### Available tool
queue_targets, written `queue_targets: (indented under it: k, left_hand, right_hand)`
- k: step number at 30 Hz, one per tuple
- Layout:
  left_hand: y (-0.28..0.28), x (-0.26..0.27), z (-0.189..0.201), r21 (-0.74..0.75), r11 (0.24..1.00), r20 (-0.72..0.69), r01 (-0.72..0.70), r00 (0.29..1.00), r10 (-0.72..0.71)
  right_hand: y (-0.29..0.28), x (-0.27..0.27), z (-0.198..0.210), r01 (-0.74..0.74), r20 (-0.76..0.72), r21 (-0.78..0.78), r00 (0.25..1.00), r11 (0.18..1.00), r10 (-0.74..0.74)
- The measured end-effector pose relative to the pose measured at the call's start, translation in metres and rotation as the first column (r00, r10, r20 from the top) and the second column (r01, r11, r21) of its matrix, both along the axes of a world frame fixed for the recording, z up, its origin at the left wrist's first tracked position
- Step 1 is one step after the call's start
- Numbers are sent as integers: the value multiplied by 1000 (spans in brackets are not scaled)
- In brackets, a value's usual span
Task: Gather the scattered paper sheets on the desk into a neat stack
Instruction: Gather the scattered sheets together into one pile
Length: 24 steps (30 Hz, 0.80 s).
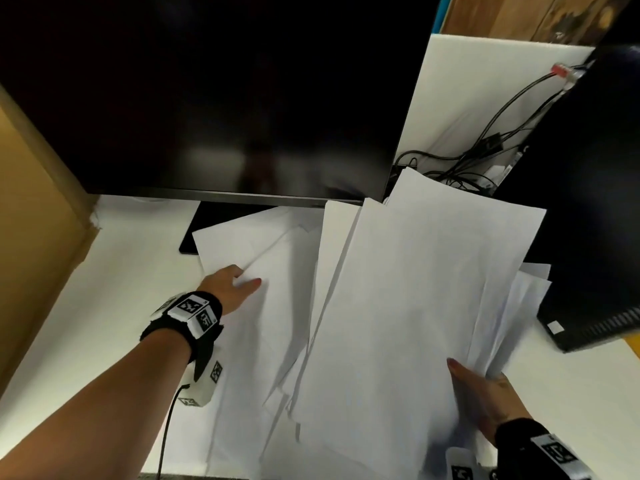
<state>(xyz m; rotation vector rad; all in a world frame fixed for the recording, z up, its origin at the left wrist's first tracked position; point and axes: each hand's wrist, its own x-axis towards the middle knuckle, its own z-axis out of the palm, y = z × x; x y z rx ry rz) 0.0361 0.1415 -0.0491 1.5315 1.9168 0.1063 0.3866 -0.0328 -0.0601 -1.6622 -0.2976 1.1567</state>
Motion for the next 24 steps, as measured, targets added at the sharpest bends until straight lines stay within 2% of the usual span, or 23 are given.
queue_targets:
  k: [1,3,5,6,7,9,10,12,14,17,24]
  left_hand:
    - [1,6,1,-38,998,-20,40,999,-41]
    - [4,18,4,-68,993,-146,98,984,-107]
    - [6,26,8,-12,988,-296,151,944,-148]
    - [8,31,8,32,987,-317,160,938,-142]
    - [9,34,8,69,987,-279,146,953,-121]
    - [12,41,4,92,995,-82,33,996,-25]
    - [14,44,3,95,995,3,-32,999,32]
    - [20,48,2,138,981,82,-137,989,126]
    - [30,53,5,210,963,72,-172,984,160]
    - [50,54,6,265,954,22,-142,990,141]
    - [79,50,-15,215,954,73,-210,977,199]
  right_hand:
    - [0,1,-2,-5,-5,-1,1000,1000,5]
    - [-1,2,-11,5,-15,-22,1000,1000,-5]
    - [0,4,-17,9,-43,-32,999,999,-10]
    - [0,6,-18,7,-57,-27,998,1000,-8]
    - [0,6,-19,4,-64,-19,998,1000,-6]
    - [0,7,-19,0,-66,-10,998,1000,-1]
    - [-1,7,-19,-8,-73,-7,997,1000,8]
    - [-2,7,-22,-23,-102,-2,995,1000,22]
    - [-2,10,-25,-24,-117,-4,993,1000,23]
    - [-1,13,-27,-48,-112,-17,993,999,45]
    - [-3,14,-27,-51,-123,-21,991,998,48]
